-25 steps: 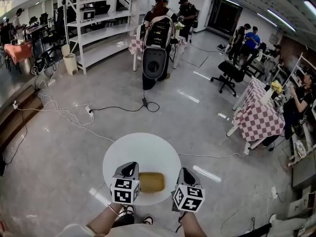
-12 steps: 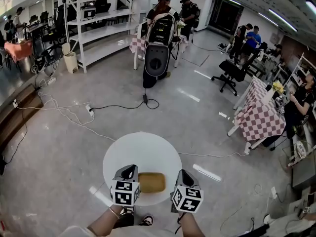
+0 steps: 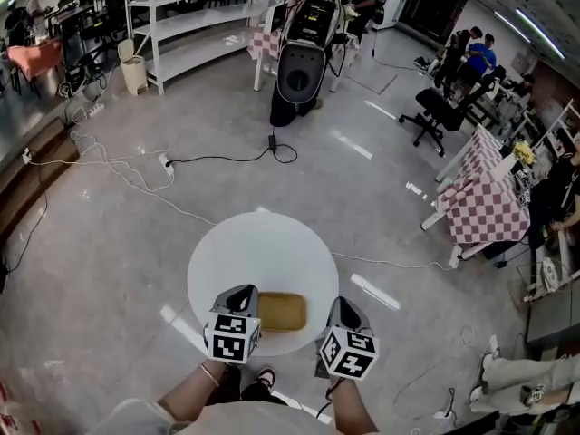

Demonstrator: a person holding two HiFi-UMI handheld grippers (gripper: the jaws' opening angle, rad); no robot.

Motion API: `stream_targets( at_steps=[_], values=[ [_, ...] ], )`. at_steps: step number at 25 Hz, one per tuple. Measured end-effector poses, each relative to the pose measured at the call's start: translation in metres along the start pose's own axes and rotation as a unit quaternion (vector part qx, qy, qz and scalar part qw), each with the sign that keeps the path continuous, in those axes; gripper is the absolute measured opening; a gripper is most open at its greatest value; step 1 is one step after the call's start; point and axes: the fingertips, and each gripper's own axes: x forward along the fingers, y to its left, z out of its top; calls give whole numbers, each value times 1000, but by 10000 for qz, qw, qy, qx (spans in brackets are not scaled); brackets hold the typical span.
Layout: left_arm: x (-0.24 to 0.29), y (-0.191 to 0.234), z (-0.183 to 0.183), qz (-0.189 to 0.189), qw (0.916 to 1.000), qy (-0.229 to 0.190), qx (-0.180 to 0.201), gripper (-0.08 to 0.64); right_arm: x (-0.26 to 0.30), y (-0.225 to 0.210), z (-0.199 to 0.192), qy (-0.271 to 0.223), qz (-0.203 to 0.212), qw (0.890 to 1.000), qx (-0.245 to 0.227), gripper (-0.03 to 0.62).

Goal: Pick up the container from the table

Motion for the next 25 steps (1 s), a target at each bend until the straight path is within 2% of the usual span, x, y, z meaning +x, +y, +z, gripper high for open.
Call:
stream_targets(
  at_steps=[25],
  values=[
    [7, -4, -108, 84, 9932, 1139, -226, 15, 23, 5, -97, 1089, 246, 9937, 123, 25]
  ],
)
